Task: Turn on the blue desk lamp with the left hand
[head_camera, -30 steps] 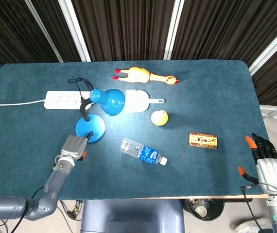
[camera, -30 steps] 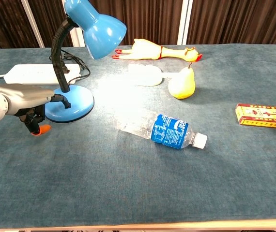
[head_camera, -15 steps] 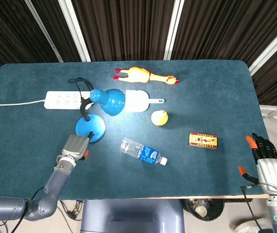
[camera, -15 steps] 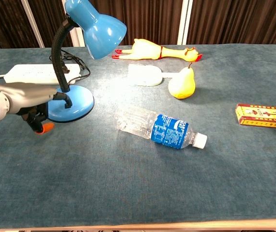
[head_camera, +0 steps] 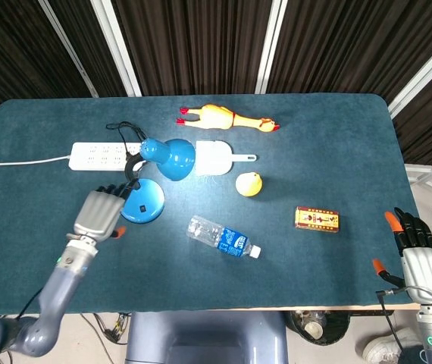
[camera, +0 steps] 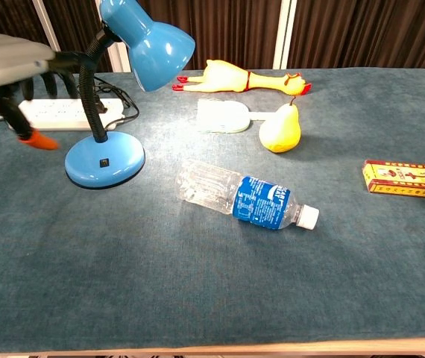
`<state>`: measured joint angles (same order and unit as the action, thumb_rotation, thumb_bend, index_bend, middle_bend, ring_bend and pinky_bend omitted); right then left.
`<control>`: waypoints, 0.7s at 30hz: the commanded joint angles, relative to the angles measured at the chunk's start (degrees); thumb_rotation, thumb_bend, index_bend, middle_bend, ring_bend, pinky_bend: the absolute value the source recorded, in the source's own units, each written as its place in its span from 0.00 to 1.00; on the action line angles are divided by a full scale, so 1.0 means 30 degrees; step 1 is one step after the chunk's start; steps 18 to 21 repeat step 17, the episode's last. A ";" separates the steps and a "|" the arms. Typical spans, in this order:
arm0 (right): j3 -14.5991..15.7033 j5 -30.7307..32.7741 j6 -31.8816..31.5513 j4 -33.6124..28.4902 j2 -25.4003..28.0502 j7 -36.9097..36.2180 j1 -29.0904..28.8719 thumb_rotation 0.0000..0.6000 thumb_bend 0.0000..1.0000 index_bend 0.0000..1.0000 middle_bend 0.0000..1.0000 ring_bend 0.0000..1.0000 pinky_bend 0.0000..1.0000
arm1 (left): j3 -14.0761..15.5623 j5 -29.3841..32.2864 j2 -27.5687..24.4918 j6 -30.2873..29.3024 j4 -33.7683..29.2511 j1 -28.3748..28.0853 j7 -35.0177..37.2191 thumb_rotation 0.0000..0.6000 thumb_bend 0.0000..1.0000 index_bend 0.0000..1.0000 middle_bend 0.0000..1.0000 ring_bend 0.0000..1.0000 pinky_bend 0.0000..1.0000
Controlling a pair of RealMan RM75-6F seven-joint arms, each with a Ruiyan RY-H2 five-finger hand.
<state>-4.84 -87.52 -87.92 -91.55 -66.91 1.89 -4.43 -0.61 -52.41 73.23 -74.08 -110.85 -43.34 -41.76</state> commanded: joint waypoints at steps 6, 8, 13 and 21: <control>0.0034 -0.0073 -0.0022 0.0011 -0.0056 0.0355 -0.0006 1.00 0.31 0.00 0.00 0.00 0.08 | 0.4213 -0.7228 -0.1792 -0.4853 0.1254 0.5235 0.3983 1.00 0.04 0.00 0.00 0.00 0.02; 0.0046 -0.0054 0.0019 0.0014 -0.0074 0.0471 -0.0015 1.00 0.31 0.00 0.00 0.00 0.08 | 0.4577 -0.8274 -0.1726 -0.6074 0.2530 0.6330 0.4961 1.00 0.04 0.00 0.00 0.00 0.02; 0.0119 -0.0129 0.0086 0.0048 -0.0151 0.0927 -0.0047 1.00 0.31 0.00 0.00 0.00 0.08 | 0.4774 -0.9718 -0.1486 -0.8002 0.5212 0.8331 0.7324 1.00 0.04 0.00 0.00 0.00 0.02; 0.0164 -0.0204 0.0043 0.0027 -0.0161 0.1037 -0.0026 1.00 0.31 0.00 0.00 0.00 0.08 | 0.4319 -0.9377 -0.1529 -0.7599 0.5792 0.8803 0.8504 1.00 0.04 0.00 0.00 0.00 0.02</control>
